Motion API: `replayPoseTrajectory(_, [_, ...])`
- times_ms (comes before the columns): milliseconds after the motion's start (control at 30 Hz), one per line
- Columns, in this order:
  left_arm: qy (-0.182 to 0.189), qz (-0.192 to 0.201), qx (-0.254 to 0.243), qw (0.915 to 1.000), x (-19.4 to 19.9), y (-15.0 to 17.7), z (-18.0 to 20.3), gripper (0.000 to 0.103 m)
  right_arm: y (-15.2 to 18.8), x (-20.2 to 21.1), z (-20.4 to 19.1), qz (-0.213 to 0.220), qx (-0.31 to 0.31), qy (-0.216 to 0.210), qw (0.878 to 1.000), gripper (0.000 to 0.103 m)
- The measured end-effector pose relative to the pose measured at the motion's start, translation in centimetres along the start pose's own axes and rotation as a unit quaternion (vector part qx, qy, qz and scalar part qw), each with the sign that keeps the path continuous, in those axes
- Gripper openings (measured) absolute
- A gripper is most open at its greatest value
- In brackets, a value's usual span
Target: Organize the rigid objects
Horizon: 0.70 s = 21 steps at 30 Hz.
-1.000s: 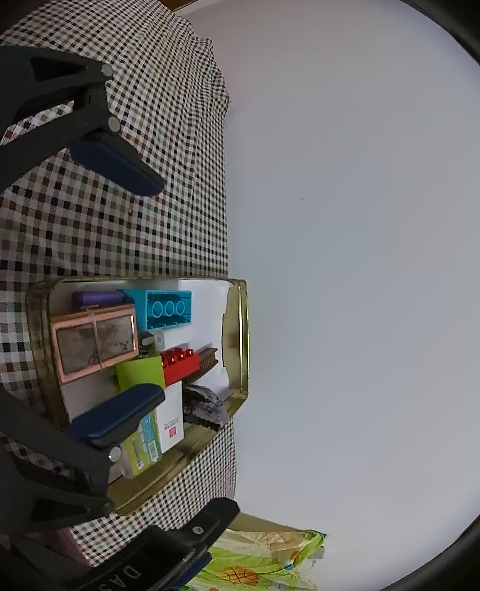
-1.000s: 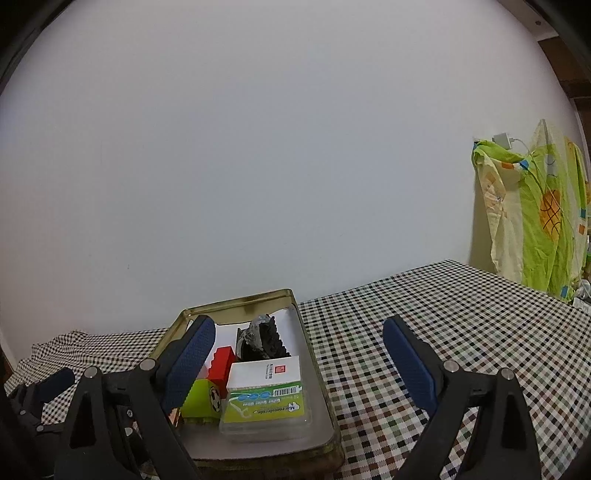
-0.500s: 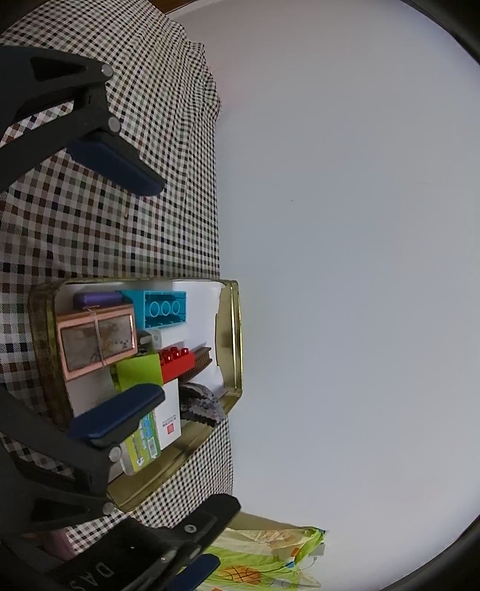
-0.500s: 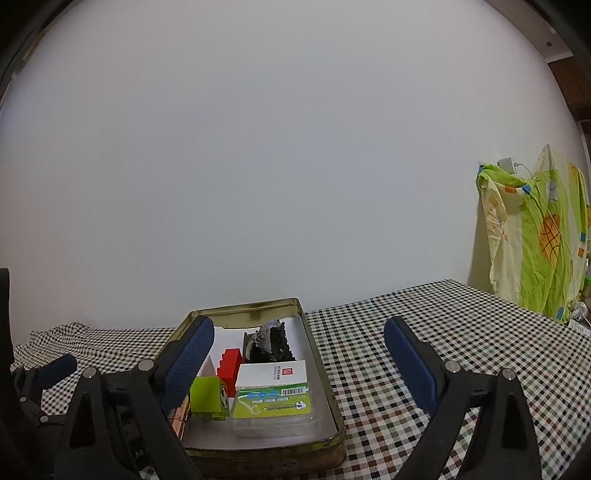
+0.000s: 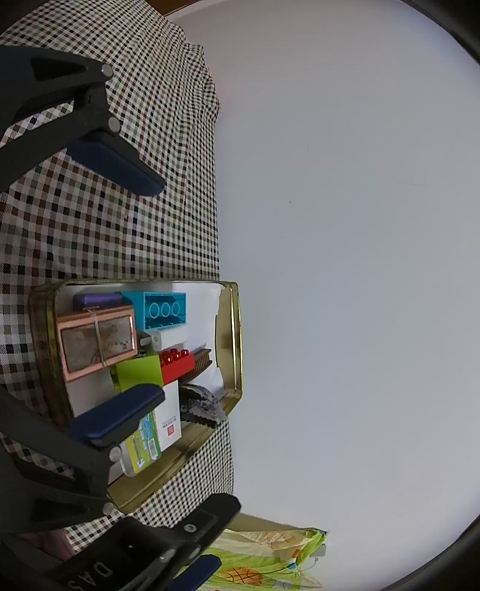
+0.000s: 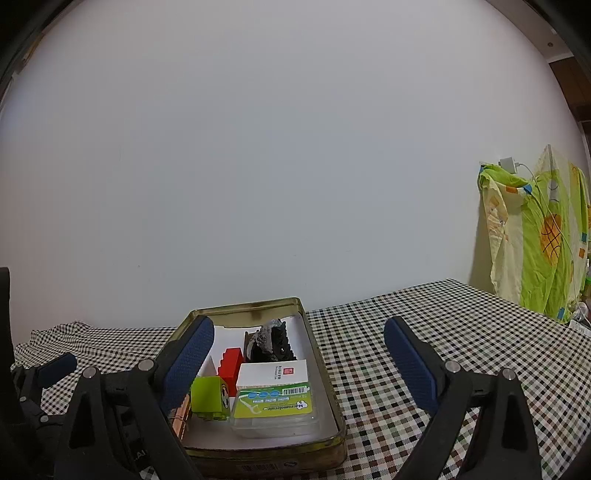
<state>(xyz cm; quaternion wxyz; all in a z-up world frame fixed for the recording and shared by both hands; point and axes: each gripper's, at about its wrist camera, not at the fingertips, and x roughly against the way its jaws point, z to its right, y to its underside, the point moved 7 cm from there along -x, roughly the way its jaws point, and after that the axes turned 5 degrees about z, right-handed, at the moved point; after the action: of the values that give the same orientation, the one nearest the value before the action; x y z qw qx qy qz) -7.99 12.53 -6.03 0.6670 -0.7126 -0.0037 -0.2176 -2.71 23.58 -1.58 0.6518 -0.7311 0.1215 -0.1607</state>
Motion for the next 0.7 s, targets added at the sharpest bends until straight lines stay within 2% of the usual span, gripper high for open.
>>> replayPoseTrajectory(700, [0.000, 0.000, -0.004, 1.0000, 0.08, 0.09, -0.45, 0.103, -0.10, 0.14, 0.13, 0.005, 0.000, -0.002, 1.000, 0.095])
